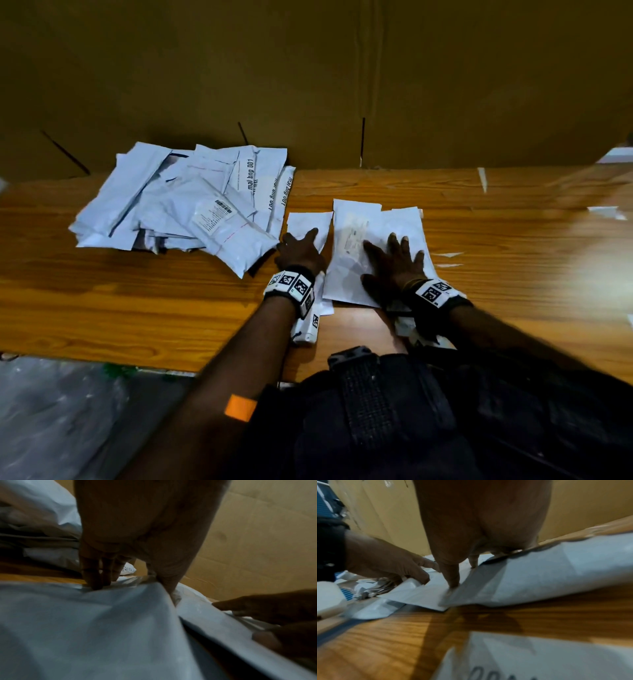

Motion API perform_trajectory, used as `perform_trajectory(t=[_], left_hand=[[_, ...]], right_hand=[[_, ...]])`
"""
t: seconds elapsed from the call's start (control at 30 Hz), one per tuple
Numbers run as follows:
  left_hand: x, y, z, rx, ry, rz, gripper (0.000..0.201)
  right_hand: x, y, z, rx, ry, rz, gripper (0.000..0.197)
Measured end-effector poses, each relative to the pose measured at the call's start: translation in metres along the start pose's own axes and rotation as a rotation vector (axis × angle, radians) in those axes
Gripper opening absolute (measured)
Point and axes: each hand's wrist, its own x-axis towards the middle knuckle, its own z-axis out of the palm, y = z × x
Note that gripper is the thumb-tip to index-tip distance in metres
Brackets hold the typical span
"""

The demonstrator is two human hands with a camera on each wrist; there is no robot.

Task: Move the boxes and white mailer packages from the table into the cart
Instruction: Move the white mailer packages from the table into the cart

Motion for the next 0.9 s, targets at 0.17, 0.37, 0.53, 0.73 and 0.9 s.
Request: perform_trajectory(t=[0.17, 0.37, 0.53, 0.73, 0.9], left_hand=[[0.025, 0.007, -0.010, 0.013, 0.100, 0.102, 0.055], [0.013, 0.045, -0.013, -0.059, 0.105, 0.195, 0.066], [-0.008, 0.077, 0.025, -0.014, -0.109, 0.284, 0.085], [-0.002, 0.074, 0.045, 0.088, -0.052, 0.347, 0.077], [-0.008, 0.080, 0.048, -0.051, -0.024, 0.452, 0.064]], right_hand=[[0.001, 0.002, -0.013, 0.067, 0.104, 0.088, 0.072], [-0.021, 0.008, -0.011, 0.098, 0.193, 0.303, 0.075], [-0.033, 0.003, 0.002, 0.078, 0.176, 0.400, 0.075], [-0.037, 0.006, 0.004, 0.113, 0.247, 0.414, 0.067], [-0.056, 0.020, 0.000, 0.288, 0.287, 0.474, 0.068]])
